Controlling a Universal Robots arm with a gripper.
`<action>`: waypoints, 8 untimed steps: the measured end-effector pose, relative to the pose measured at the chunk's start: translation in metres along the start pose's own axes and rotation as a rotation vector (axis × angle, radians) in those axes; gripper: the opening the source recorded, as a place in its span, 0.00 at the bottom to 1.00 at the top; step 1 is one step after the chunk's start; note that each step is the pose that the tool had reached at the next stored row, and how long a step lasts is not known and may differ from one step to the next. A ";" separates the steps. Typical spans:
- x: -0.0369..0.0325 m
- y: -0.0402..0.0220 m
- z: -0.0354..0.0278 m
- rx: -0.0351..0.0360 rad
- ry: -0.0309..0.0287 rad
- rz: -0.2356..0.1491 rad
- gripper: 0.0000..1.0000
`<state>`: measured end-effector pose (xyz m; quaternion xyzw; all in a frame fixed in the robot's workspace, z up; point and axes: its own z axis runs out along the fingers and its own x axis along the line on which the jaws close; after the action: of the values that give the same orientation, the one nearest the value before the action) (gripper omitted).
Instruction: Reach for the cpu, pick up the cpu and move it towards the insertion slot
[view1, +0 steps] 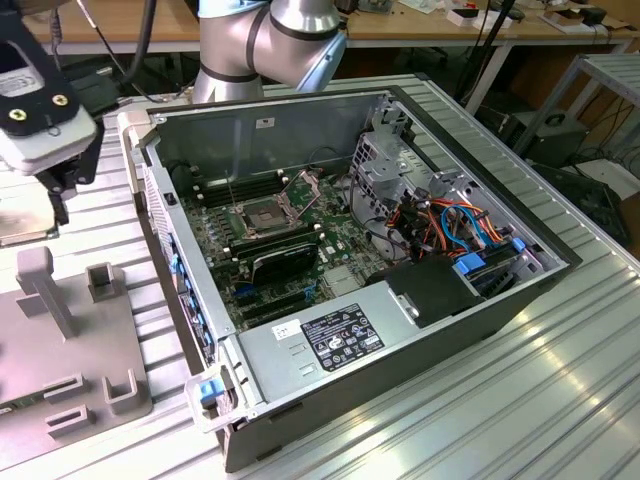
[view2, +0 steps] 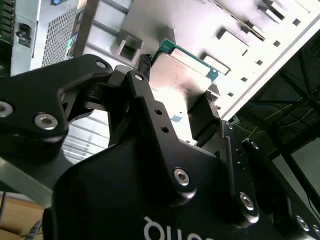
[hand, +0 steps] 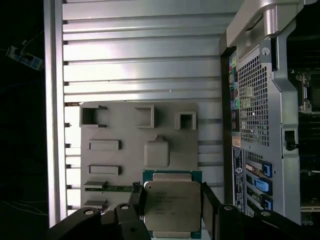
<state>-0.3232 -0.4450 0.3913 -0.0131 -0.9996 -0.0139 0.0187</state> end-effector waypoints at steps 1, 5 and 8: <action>-0.0056 0.0001 -0.0002 0.0000 0.0000 0.000 0.55; -0.0262 0.0007 -0.0008 0.0001 0.0001 0.000 0.55; -0.0396 0.0011 -0.0011 0.0001 0.0000 0.000 0.55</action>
<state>-0.2836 -0.4450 0.3909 -0.0132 -0.9996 -0.0139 0.0187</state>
